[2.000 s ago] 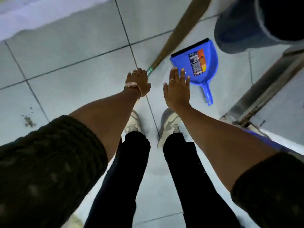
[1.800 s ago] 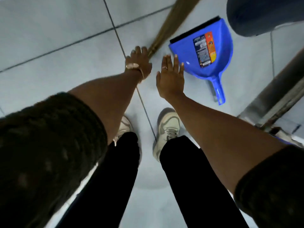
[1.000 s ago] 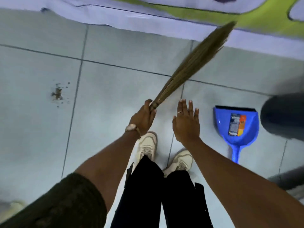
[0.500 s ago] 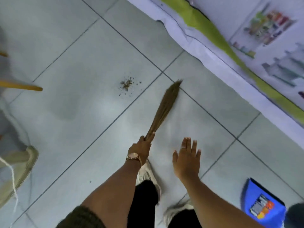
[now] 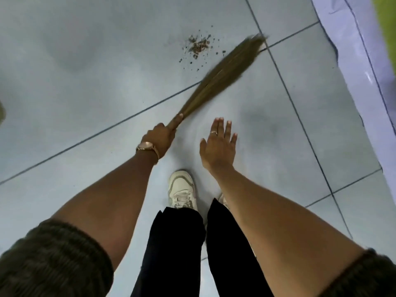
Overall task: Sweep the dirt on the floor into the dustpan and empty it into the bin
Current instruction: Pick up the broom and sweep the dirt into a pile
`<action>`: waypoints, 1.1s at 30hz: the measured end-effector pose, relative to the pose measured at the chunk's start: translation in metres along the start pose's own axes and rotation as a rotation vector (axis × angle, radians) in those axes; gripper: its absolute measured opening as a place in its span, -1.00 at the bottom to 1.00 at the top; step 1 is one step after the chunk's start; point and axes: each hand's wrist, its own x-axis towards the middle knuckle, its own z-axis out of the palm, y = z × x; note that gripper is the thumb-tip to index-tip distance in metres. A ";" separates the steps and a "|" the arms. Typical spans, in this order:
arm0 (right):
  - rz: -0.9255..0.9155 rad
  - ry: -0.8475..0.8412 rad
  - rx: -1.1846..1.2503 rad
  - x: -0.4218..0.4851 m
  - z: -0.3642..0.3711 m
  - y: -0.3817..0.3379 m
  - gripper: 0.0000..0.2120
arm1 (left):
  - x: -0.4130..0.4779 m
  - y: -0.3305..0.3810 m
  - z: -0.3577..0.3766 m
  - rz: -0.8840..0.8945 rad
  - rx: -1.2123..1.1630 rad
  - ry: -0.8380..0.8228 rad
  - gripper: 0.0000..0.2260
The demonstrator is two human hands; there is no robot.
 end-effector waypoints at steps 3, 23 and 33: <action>-0.041 0.012 -0.037 0.011 0.003 -0.009 -0.37 | 0.011 -0.012 0.002 0.011 -0.060 0.048 -0.53; -0.151 -0.008 -0.078 0.026 -0.036 -0.040 -0.36 | -0.037 -0.064 -0.050 -0.197 -0.478 0.419 -0.56; -0.155 0.013 -0.135 0.068 0.016 -0.024 -0.34 | 0.012 -0.088 0.028 -0.537 -0.422 0.419 -0.59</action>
